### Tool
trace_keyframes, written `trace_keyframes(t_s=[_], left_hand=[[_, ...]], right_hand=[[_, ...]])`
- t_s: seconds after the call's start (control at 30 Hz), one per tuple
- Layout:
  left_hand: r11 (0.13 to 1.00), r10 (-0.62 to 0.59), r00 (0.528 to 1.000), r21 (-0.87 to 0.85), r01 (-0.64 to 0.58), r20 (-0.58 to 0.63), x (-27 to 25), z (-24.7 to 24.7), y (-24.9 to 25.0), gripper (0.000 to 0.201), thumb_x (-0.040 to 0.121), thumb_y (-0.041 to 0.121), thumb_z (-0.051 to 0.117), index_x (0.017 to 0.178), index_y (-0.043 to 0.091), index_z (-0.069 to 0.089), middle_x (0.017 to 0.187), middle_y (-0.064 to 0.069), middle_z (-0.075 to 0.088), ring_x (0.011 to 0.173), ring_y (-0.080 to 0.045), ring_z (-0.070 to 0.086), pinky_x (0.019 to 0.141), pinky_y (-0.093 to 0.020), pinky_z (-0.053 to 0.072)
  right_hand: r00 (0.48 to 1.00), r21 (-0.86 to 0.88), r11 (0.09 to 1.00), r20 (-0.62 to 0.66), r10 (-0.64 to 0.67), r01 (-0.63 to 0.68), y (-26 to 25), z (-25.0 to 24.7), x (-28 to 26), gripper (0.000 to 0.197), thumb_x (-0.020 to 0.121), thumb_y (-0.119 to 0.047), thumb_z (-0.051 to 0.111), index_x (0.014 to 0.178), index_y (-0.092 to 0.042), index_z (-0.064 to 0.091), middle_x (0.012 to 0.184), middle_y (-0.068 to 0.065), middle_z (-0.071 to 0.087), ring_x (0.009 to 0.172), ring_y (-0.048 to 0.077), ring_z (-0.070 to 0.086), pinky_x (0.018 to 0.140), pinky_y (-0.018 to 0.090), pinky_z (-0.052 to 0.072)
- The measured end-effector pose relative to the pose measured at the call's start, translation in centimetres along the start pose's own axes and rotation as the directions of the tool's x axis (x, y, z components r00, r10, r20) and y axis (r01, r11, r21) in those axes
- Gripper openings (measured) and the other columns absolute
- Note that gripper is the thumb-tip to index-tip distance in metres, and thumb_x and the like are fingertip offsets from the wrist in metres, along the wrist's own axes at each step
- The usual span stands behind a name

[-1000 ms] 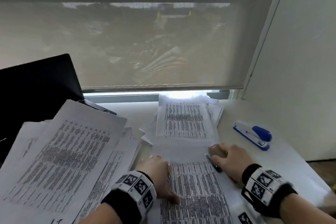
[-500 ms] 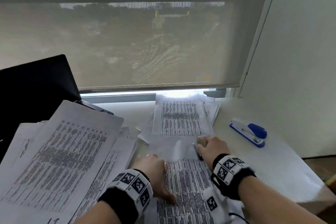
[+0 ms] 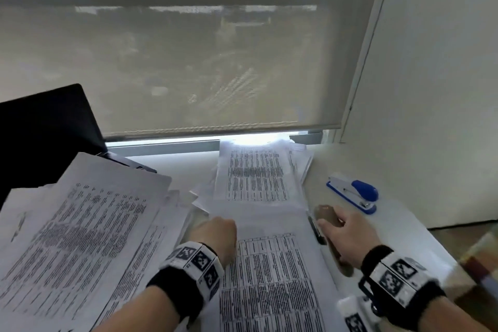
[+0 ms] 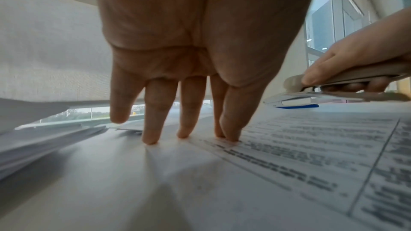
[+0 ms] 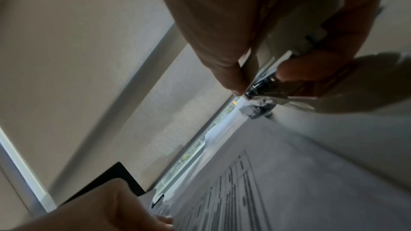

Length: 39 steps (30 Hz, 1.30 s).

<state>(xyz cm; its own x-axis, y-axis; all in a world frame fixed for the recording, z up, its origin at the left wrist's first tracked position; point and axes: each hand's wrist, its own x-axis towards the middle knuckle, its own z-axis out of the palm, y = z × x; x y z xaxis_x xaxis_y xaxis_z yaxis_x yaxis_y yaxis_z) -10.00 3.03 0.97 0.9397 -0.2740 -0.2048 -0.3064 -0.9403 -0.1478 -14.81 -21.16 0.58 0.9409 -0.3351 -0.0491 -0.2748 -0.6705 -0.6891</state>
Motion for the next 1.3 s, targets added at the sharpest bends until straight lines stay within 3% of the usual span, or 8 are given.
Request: trace_keyframes(t_s=[0.4,0.57,0.7,0.83,0.93,1.03,1.2,1.3], left_hand=[[0.984,-0.037,0.996,-0.177,0.022,-0.082,-0.8,-2.2,0.8,0.019,0.095,0.028,0.053,0.095,0.022,0.071,0.091,0.000,0.068,0.084,-0.022,0.066,0.081,-0.034,0.054],[0.826,0.272,0.950,-0.469,-0.313,-0.155,-3.5,-3.4,8.5,0.020,0.094,0.023,0.057,0.093,0.013,0.075,0.094,0.000,0.073,0.087,-0.016,0.066,0.086,-0.031,0.052],[0.683,0.467,0.879,-0.592,-0.428,-0.097,-6.9,-1.6,16.8,0.014,0.088,0.023,0.067,0.089,0.015,0.078,0.088,0.002,0.075,0.080,-0.011,0.067,0.079,-0.022,0.052],[0.699,0.543,0.840,-0.560,-0.445,0.010,-8.9,1.4,23.2,0.011,0.083,0.014,0.067,0.077,0.017,0.075,0.071,0.001,0.068,0.070,-0.019,0.067,0.068,-0.024,0.048],[0.727,0.558,0.826,-0.528,-0.439,0.083,-9.3,3.6,25.7,0.017,0.085,0.016,0.064,0.098,0.017,0.075,0.099,-0.008,0.072,0.091,-0.031,0.069,0.083,-0.037,0.056],[0.748,0.537,0.841,-0.497,-0.439,0.066,-9.5,4.3,26.7,0.021,0.089,0.019,0.058,0.106,0.018,0.071,0.102,-0.008,0.071,0.092,-0.032,0.068,0.084,-0.042,0.057],[0.750,0.484,0.875,-0.507,-0.424,-0.016,-8.5,3.5,26.6,0.021,0.086,0.028,0.063,0.067,0.023,0.066,0.083,-0.003,0.071,0.078,-0.027,0.068,0.073,-0.034,0.058],[0.740,0.458,0.887,-0.528,-0.416,-0.056,-7.5,2.2,25.3,0.020,0.086,0.035,0.062,0.080,0.021,0.074,0.084,0.001,0.072,0.079,-0.022,0.067,0.077,-0.033,0.057]], right_hand=[[0.999,0.064,0.998,0.038,0.011,-0.013,2.2,-3.3,-5.8,0.010,0.090,-0.031,0.061,0.095,-0.025,0.056,0.081,-0.008,0.061,0.077,0.016,0.062,0.075,0.040,0.057],[0.993,0.129,0.985,0.035,0.112,-0.116,5.2,-5.6,-8.8,0.033,0.089,-0.028,0.063,0.120,-0.020,0.056,0.094,0.003,0.062,0.072,0.020,0.063,0.046,0.029,0.054],[0.980,0.109,0.974,0.020,0.197,-0.198,9.7,-8.1,-12.5,0.024,0.090,-0.020,0.062,0.113,-0.019,0.055,0.093,0.003,0.063,0.057,0.017,0.057,0.040,0.024,0.046],[0.930,-0.048,0.935,0.101,0.354,-0.351,15.2,-9.0,-16.5,0.013,0.085,-0.018,0.065,0.095,-0.020,0.058,0.083,0.003,0.067,0.066,0.022,0.064,0.052,0.031,0.055],[0.870,-0.203,0.881,0.172,0.462,-0.427,18.5,-8.6,-18.6,0.025,0.082,-0.024,0.069,0.103,-0.016,0.060,0.086,0.000,0.067,0.070,0.012,0.062,0.058,0.014,0.051],[0.835,-0.330,0.825,0.156,0.528,-0.459,21.5,-7.7,-19.4,0.051,0.074,-0.031,0.073,0.121,-0.016,0.058,0.107,0.002,0.067,0.086,0.016,0.064,0.074,0.026,0.055],[0.830,-0.417,0.794,0.146,0.538,-0.442,23.2,-7.1,-19.2,0.034,0.077,-0.025,0.072,0.109,-0.019,0.062,0.104,-0.001,0.066,0.086,0.016,0.061,0.077,0.025,0.053],[0.792,-0.469,0.764,0.194,0.579,-0.443,24.8,-5.0,-18.3,0.026,0.086,-0.029,0.063,0.111,-0.020,0.058,0.104,0.000,0.063,0.082,0.016,0.058,0.074,0.026,0.050]])
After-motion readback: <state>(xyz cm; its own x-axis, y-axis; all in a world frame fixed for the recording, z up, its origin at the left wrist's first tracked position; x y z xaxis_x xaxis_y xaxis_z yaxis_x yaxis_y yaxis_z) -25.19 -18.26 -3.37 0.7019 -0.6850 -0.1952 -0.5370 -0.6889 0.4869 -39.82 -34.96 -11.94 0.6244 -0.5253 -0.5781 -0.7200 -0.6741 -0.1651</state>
